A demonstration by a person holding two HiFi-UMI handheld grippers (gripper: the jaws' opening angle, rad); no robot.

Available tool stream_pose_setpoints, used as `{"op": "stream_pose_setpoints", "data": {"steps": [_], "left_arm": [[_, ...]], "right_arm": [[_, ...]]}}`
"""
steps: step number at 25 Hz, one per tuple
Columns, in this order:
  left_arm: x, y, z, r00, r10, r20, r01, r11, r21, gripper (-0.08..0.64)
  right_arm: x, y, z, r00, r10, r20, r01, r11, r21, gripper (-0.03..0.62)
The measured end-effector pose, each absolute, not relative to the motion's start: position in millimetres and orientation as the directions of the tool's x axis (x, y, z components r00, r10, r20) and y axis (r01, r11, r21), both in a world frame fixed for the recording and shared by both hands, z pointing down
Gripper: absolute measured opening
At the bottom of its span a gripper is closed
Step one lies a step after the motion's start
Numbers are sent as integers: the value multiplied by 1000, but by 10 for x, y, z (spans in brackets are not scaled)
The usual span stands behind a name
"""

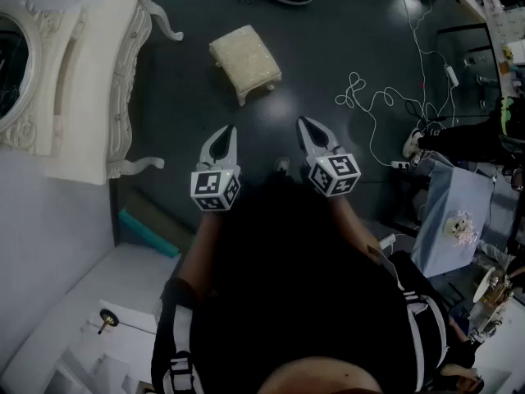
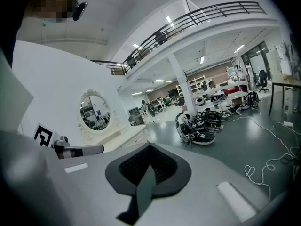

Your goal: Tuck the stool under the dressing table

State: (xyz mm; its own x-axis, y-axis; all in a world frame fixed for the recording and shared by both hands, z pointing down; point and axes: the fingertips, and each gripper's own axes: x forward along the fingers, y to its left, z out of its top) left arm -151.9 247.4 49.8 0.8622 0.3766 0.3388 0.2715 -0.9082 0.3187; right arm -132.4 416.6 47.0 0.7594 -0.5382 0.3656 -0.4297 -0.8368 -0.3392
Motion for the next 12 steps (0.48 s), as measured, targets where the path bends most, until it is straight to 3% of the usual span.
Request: {"op": "stream_pose_setpoints", "data": {"steps": [12], "left_arm": [[-1569,2312,542,862,378,338,258,-901,349,9]], "right_arm": [[-1355,4051,439,761,-546,349,-421,-827,-373,-2]]}}
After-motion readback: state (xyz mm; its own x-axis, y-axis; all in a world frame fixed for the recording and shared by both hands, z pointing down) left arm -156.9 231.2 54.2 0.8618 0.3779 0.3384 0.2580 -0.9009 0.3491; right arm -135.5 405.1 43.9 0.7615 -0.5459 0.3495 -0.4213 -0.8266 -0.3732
